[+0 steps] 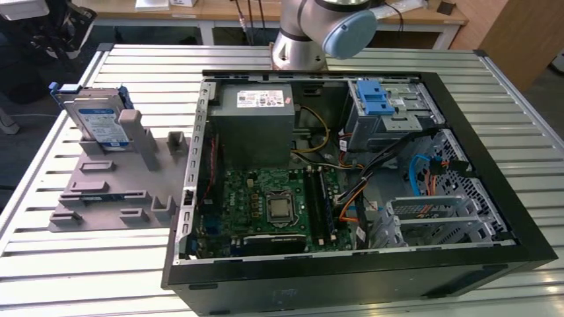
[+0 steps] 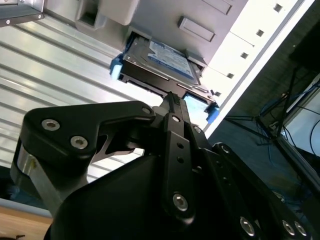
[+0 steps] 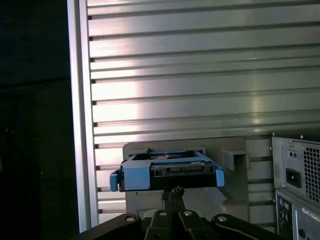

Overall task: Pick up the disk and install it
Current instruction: 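Reach for the disk, then pick up the disk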

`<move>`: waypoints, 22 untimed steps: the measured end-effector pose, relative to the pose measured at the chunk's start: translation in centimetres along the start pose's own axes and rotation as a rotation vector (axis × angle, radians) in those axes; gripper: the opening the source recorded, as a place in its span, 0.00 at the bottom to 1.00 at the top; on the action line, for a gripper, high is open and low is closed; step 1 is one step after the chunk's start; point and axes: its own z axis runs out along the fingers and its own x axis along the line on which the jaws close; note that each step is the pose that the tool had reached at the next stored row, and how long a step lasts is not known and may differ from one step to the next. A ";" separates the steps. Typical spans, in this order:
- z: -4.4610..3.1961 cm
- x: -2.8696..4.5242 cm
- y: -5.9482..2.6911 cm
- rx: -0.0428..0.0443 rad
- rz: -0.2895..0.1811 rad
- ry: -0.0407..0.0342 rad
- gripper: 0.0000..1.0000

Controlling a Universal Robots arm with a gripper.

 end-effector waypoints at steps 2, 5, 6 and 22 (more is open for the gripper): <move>0.08 0.55 -0.03 0.0000 0.000 -0.0001 0.11; 0.15 1.17 -0.05 0.0000 0.000 -0.0001 0.11; 0.17 1.33 -0.05 0.0000 0.000 0.0000 0.11; 0.29 2.21 -0.04 0.0001 -0.006 0.0007 0.11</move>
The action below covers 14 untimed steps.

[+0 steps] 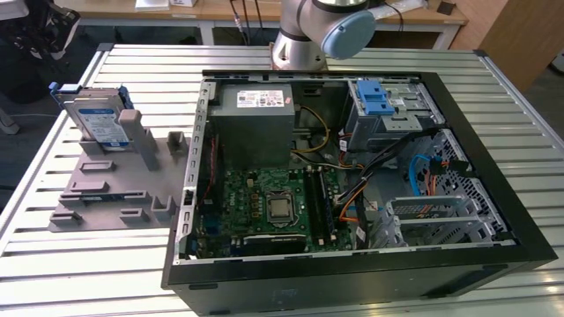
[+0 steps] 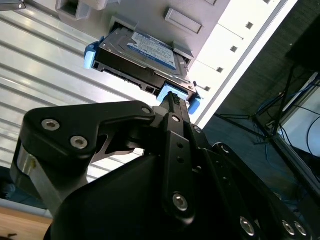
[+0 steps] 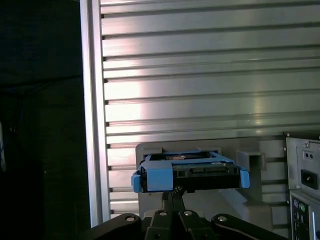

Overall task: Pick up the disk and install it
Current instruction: 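Pick up the disk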

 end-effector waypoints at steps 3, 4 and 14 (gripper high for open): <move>0.00 0.00 0.00 0.0001 -0.002 0.0001 0.11; 0.00 0.00 0.00 0.0001 -0.002 0.0001 0.11; 0.00 0.00 0.00 0.0001 -0.002 0.0001 0.11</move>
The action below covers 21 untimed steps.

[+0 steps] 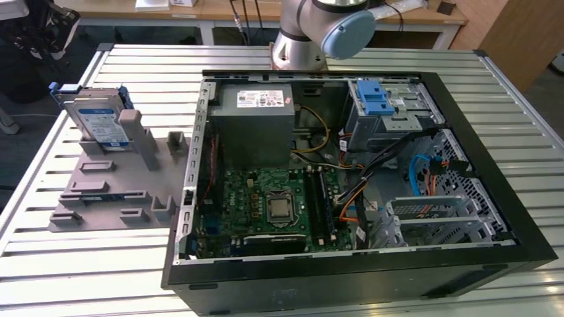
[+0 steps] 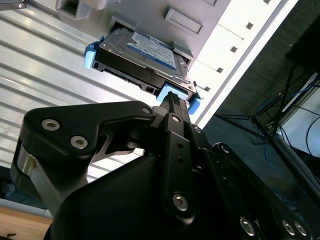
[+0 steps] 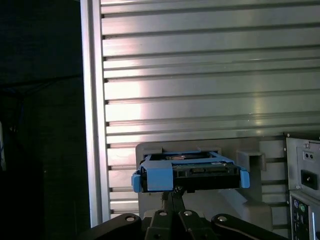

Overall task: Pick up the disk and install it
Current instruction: 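Pick up the disk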

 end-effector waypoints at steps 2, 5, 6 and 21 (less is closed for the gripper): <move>0.00 0.00 0.00 0.0001 -0.006 0.0002 0.11; 0.01 0.00 0.00 0.0008 -0.041 0.0008 0.11; 0.01 0.00 0.00 0.0011 -0.050 0.0010 0.11; 0.00 0.00 0.00 0.0033 -0.144 0.0032 0.11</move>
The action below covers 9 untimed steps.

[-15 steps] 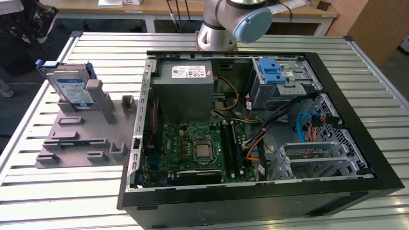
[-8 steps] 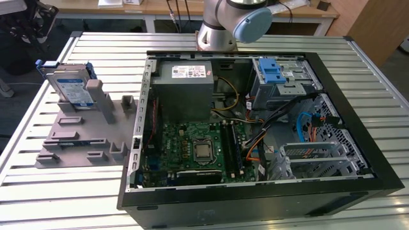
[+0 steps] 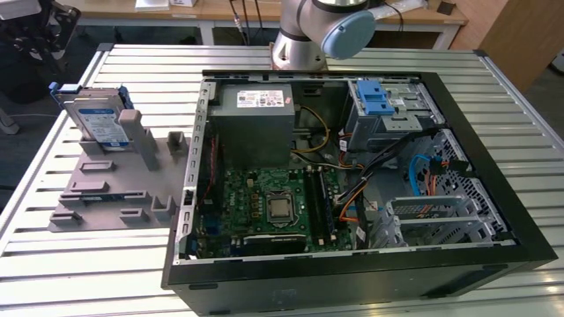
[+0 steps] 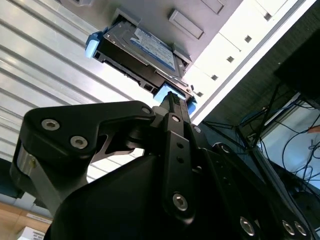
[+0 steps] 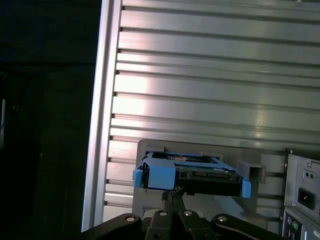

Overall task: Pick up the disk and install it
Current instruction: 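Pick up the disk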

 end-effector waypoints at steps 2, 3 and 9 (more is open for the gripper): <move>0.00 0.00 0.00 0.0003 -0.013 0.0003 0.11; 0.00 0.00 0.00 0.0004 -0.020 0.0004 0.11; 0.00 0.00 0.00 0.0013 -0.058 0.0013 0.11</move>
